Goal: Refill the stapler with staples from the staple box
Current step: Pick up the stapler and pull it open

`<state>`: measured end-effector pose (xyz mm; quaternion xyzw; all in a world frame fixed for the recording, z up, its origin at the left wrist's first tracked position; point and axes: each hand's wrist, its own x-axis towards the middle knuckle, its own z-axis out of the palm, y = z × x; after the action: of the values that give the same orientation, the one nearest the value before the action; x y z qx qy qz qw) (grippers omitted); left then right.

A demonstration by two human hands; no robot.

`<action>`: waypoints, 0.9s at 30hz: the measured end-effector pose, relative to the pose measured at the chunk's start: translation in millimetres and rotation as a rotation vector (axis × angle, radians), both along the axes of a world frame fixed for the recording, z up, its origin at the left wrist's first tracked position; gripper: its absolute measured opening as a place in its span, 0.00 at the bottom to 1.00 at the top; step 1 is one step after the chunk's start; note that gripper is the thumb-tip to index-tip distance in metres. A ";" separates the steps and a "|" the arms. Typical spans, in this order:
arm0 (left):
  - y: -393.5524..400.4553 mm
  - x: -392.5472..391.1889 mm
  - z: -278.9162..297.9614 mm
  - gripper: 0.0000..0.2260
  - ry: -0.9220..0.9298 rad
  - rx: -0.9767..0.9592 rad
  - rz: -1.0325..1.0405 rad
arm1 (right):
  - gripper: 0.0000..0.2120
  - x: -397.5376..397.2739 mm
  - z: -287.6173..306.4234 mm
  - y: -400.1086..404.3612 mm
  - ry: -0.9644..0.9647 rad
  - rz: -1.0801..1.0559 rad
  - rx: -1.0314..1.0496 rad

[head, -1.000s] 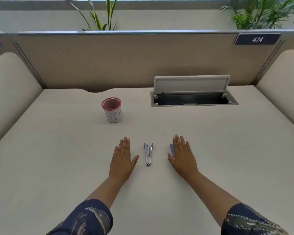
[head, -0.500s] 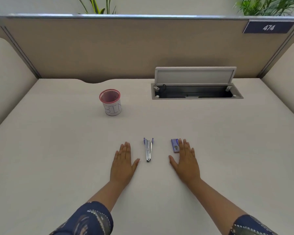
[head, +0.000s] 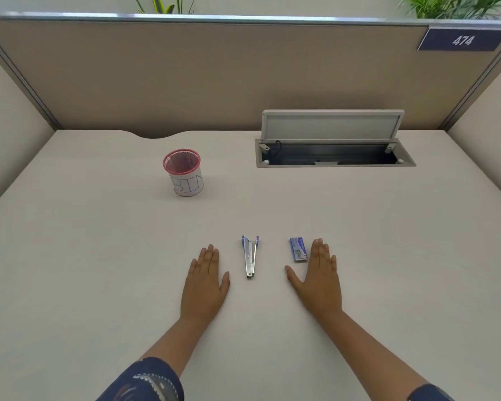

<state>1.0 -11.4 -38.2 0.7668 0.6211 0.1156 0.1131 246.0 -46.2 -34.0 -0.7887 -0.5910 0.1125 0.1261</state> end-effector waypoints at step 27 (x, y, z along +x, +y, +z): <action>-0.8 0.0 7.8 0.28 0.023 -0.050 -0.005 | 0.42 -36.1 33.3 6.3 0.026 0.110 0.162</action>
<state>1.0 -12.2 -30.4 0.7665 0.6233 0.0909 0.1253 209.9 -39.9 -0.7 -0.7409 -0.6388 0.0812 0.1907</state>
